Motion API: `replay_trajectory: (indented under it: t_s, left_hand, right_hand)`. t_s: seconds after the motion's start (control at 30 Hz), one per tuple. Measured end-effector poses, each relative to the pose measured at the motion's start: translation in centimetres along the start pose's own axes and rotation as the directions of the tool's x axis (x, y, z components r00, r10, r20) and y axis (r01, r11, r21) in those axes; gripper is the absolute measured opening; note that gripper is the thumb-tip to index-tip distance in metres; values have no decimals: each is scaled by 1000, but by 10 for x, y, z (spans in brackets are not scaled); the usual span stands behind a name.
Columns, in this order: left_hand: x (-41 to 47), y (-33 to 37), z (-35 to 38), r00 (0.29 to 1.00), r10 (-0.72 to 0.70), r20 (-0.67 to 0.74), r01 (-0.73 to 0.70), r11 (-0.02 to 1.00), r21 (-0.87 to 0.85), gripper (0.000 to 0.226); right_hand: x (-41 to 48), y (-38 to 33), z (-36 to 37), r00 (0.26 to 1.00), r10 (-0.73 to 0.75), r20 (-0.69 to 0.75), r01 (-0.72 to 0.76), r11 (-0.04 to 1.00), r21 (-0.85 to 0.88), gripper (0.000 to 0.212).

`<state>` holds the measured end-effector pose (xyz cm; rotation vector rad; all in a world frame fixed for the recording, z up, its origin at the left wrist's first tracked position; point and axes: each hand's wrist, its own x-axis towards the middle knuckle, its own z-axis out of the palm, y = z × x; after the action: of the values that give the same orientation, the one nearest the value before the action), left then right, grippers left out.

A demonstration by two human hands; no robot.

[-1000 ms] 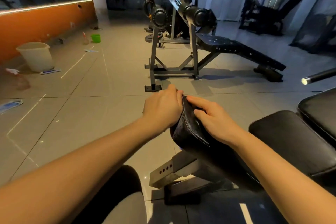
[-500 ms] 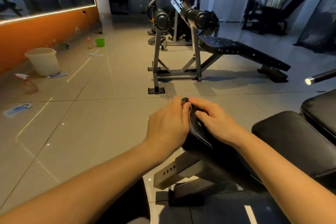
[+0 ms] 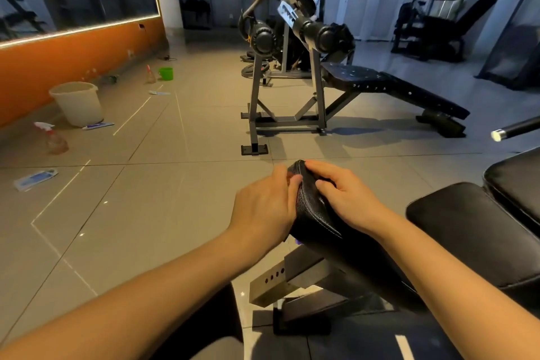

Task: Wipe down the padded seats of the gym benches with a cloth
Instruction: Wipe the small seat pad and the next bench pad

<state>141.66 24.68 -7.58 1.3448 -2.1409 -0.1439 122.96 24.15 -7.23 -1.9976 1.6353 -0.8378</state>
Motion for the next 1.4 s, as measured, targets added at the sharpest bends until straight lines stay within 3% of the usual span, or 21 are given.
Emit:
replay_trajectory:
  t_s: [0.17,0.23,0.3,0.43,0.53,0.7,0.83,1.2,1.4]
  left_hand:
    - [64,-24,14,968,-218,126,213,976,51,43]
    - [86,-33,14,929,-320,188,349,925,-152,47]
    - [100,-38,7,894,-417,161,445,796,-410,45]
    - [108,-39,-16,826,-563,4,363,527,-769,25]
    - [90,-33,-19,849,-528,25,315,467,-826,28]
    - [52,-34,-3,935,-322,146,332,656,-678,30]
    - [51,-37,-8,926,-327,191,370,677,-636,25]
    - [33,-19,-40,960,-59,272,206,806,-554,16]
    - [9,-12,-53,954,1,299,186,782,-595,18]
  right_hand:
    - [0,-4,-2,1000,23,-4,-23,1000,-8,48]
    - [-3,-3,-3,1000,23,4,-23,1000,-5,48]
    - [-4,-1,-5,1000,23,18,-23,1000,-1,48]
    - [-6,1,-8,999,27,37,-27,1000,2,48]
    - [-7,-1,-11,998,32,48,-33,999,3,48]
    - [-7,-1,-11,998,25,61,-26,1000,7,48]
    - [-7,-2,-11,998,31,62,-32,999,10,49]
    - [-5,-4,-12,997,39,63,-42,998,43,50]
    - [-6,-8,-14,996,55,77,-61,995,78,48]
